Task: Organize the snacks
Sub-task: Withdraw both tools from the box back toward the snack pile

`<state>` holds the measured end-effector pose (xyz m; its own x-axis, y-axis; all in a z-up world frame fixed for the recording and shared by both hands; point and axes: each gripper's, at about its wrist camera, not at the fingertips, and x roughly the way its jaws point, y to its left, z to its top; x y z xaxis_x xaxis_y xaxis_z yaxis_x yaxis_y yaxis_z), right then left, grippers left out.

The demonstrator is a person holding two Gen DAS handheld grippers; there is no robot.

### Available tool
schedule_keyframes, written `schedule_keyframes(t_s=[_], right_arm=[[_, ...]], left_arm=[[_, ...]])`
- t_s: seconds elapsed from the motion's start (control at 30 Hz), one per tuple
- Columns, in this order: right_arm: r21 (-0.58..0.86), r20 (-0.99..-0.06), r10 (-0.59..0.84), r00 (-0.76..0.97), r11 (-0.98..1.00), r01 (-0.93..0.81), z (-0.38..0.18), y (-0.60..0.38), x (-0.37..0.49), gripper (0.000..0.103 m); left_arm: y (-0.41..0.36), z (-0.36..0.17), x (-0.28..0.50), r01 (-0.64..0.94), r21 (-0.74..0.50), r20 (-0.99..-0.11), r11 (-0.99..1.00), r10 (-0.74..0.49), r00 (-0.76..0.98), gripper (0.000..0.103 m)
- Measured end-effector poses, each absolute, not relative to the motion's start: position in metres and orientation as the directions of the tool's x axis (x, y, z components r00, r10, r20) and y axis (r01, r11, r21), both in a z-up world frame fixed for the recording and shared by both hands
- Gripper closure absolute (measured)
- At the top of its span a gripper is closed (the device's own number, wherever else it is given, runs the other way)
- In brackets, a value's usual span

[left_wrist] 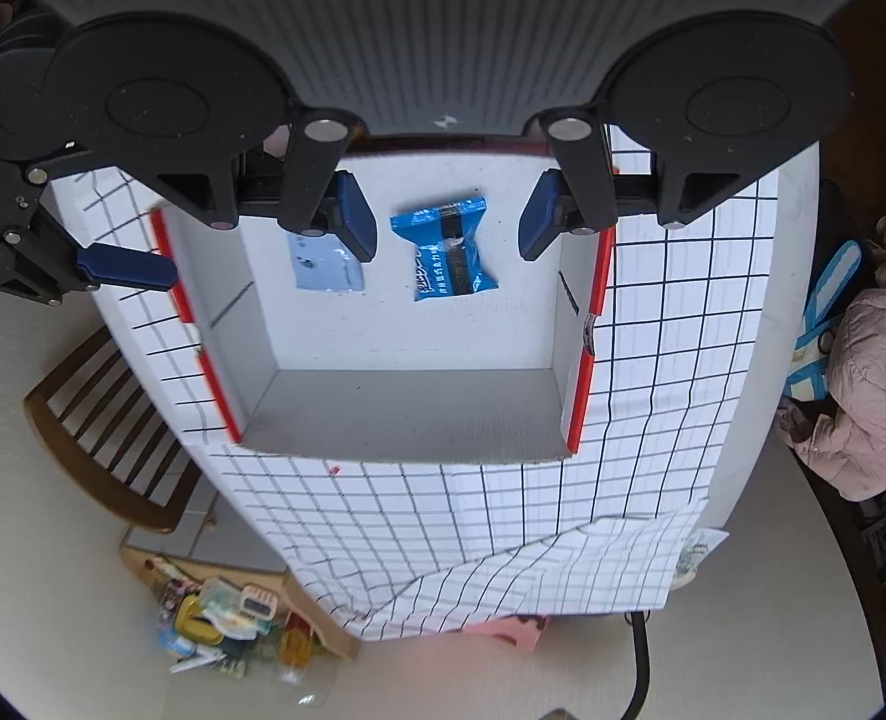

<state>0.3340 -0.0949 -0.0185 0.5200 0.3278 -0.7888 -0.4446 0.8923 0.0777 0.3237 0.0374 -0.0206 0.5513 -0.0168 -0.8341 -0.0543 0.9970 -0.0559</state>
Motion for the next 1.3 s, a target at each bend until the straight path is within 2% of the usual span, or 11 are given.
schedule_keyframes(t_s=[0.03,0.23,0.37,0.43,0.5,0.6,0.77,1.03,1.3], right_arm=[[0.081,-0.784,0.334,0.523,0.89,-0.448,-0.015,-0.096,0.33,0.019],[0.085,-0.759,0.356,0.545,0.885,-0.458,0.002,-0.097,0.304,0.018],[0.084,-0.746,0.367,0.556,0.88,-0.468,0.011,-0.099,0.287,0.017],[0.086,-0.74,0.373,0.56,0.878,-0.471,0.014,-0.102,0.278,0.014],[0.089,-0.73,0.38,0.568,0.877,-0.472,0.017,-0.104,0.27,0.004],[0.098,-0.72,0.394,0.57,0.872,-0.479,0.019,-0.107,0.259,0.004],[0.117,-0.718,0.413,0.56,0.865,-0.488,0.017,-0.112,0.24,0.002],[0.162,-0.74,0.424,0.522,0.866,-0.474,-0.008,-0.12,0.215,0.001],[0.186,-0.79,0.404,0.461,0.875,-0.447,-0.051,-0.124,0.205,0.001]], left_arm=[[0.037,-0.017,0.319,-0.051,-0.058,-0.828,0.997,-0.02,0.56,0.039],[0.037,0.003,0.29,-0.036,-0.073,-0.797,0.997,-0.037,0.603,0.037],[0.039,0.012,0.269,-0.031,-0.073,-0.777,0.997,-0.038,0.628,0.031],[0.041,0.017,0.259,-0.025,-0.085,-0.768,0.996,-0.049,0.638,0.03],[0.042,0.02,0.248,-0.026,-0.09,-0.759,0.996,-0.052,0.649,0.026],[0.045,0.023,0.233,-0.02,-0.112,-0.746,0.994,-0.07,0.662,0.025],[0.047,0.02,0.207,-0.018,-0.135,-0.73,0.991,-0.087,0.678,0.016],[0.058,-0.008,0.174,-0.082,-0.178,-0.757,0.981,-0.083,0.648,0.013],[0.061,-0.047,0.144,-0.136,-0.146,-0.821,0.98,-0.043,0.57,0.013]])
